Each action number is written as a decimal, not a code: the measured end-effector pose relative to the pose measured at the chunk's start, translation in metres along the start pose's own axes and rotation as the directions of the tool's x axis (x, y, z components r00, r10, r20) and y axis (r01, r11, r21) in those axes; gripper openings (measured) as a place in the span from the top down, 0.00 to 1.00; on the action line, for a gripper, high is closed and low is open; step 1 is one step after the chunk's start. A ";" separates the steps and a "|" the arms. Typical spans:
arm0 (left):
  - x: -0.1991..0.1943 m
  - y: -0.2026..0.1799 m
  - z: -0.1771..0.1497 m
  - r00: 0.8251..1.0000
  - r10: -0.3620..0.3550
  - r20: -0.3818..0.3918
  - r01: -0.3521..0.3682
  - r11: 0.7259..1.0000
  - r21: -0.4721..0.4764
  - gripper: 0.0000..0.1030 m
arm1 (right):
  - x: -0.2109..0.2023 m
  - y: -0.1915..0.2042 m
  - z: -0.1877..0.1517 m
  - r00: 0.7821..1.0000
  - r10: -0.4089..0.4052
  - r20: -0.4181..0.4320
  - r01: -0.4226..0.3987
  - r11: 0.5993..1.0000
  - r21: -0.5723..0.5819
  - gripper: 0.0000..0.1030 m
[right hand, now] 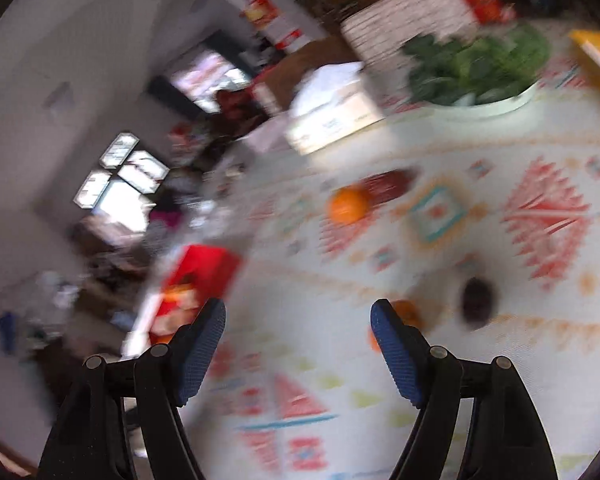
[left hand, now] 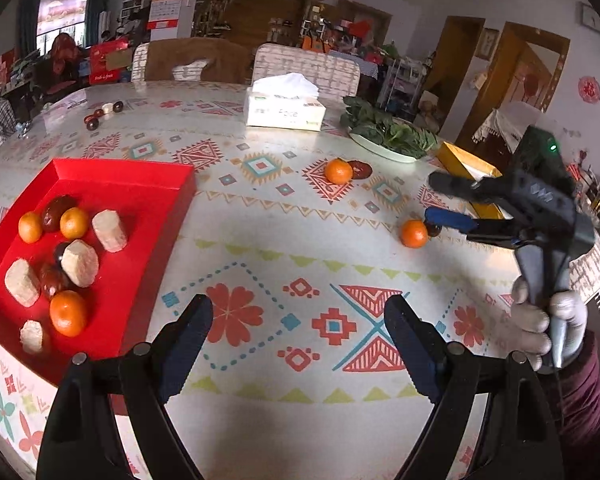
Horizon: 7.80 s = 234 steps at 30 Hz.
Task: Organize fruits
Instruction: 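Grasp a mandarin with the left tool while the right tool grasps a dark plum, then place the mandarin and the dark plum into the red tray, opening both tools, then grasp the last mandarin with the left tool while the right tool grasps a red date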
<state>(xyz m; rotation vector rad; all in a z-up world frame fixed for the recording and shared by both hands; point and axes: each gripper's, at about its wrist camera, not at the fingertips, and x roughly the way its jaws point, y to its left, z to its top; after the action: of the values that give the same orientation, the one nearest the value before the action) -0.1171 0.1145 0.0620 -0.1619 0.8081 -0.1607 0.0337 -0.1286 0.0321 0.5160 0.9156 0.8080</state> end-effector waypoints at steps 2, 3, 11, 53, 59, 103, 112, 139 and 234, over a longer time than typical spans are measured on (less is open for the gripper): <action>0.003 -0.004 0.001 1.000 -0.001 -0.003 0.001 1.000 0.011 0.16 | -0.011 0.002 0.001 0.999 -0.012 0.040 0.012 1.000 -0.003 0.22; 0.004 -0.005 0.001 1.000 -0.003 -0.005 0.003 1.000 0.016 0.16 | -0.019 0.000 0.002 0.996 -0.056 0.071 0.056 0.998 0.001 0.22; 0.039 -0.039 0.011 0.999 -0.024 -0.028 0.027 0.992 0.124 0.16 | -0.030 -0.036 0.000 0.874 -0.476 0.102 0.468 0.879 0.091 0.32; 0.104 -0.071 0.051 0.992 -0.108 -0.062 0.117 0.978 0.171 0.70 | -0.026 -0.035 -0.002 0.897 -0.429 0.103 0.425 0.903 0.061 0.74; 0.038 -0.009 0.048 0.996 -0.069 0.048 0.067 0.997 0.038 0.70 | -0.020 -0.025 -0.006 0.908 -0.404 0.109 0.402 0.915 0.041 0.74; -0.028 0.268 0.013 0.962 0.271 0.044 -0.238 0.904 -0.355 0.70 | 0.232 0.224 -0.072 0.930 -0.324 -0.174 0.220 0.869 -0.443 0.74; -0.047 0.260 0.015 0.964 0.242 0.113 -0.184 0.907 -0.378 0.37 | 0.232 0.235 -0.078 0.936 -0.327 -0.132 0.224 0.841 -0.492 0.35; -0.134 0.083 0.007 0.890 0.163 0.425 -0.129 0.986 -0.108 0.11 | -0.066 0.160 -0.052 0.625 -0.574 0.530 0.751 0.628 -0.205 0.00; 0.061 0.020 0.009 0.997 -0.066 -0.042 0.067 0.998 0.015 0.66 | 0.038 0.088 -0.103 0.907 -0.406 -0.111 0.331 0.851 -0.408 0.23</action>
<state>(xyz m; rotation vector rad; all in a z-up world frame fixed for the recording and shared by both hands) -0.0680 0.1226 0.0211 -0.1706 0.8425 -0.2337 -0.0741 -0.0394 0.0204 -0.0887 0.9682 0.6631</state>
